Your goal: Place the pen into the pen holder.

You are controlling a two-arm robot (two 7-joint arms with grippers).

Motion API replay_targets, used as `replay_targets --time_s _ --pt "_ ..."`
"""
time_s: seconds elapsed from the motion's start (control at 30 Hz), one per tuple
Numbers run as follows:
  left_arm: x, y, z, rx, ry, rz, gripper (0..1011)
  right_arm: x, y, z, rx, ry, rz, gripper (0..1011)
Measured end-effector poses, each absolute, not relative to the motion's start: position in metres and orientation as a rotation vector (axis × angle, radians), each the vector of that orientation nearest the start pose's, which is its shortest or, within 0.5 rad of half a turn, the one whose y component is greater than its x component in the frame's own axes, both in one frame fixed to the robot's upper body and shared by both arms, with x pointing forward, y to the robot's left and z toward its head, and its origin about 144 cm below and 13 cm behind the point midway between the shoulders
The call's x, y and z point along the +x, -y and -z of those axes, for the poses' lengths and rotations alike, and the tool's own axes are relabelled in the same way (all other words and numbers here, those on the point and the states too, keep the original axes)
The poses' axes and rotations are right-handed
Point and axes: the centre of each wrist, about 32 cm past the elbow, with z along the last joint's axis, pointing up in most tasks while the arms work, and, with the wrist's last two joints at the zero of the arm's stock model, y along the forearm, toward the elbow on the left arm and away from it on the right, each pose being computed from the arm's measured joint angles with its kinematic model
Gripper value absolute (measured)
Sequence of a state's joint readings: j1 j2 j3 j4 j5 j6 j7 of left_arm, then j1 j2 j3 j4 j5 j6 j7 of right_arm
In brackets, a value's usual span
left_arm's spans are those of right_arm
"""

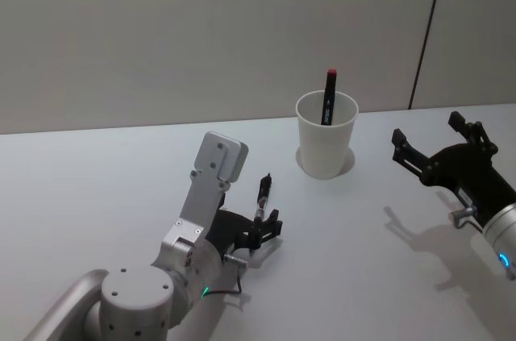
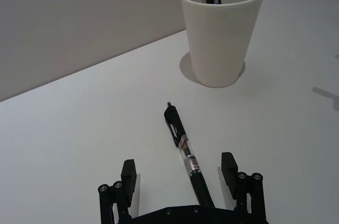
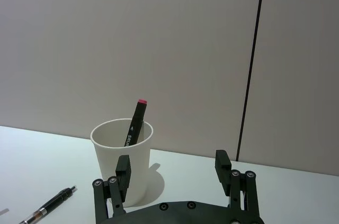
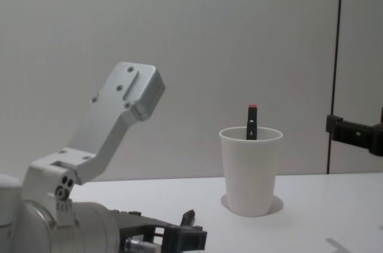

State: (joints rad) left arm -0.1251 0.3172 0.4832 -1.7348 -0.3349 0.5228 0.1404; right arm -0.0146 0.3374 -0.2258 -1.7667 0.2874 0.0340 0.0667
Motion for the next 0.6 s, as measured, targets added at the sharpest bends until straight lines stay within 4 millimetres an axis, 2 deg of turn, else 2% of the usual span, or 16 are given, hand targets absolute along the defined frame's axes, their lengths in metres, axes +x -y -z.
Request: replay_targets --time_s 0.6 --pt "0.4514 -0.1529 -1.1956 0.411 -0.228 -1.197 1001 0.4433 0.2371 -1.1887 0.026 0.075 1.23 1001"
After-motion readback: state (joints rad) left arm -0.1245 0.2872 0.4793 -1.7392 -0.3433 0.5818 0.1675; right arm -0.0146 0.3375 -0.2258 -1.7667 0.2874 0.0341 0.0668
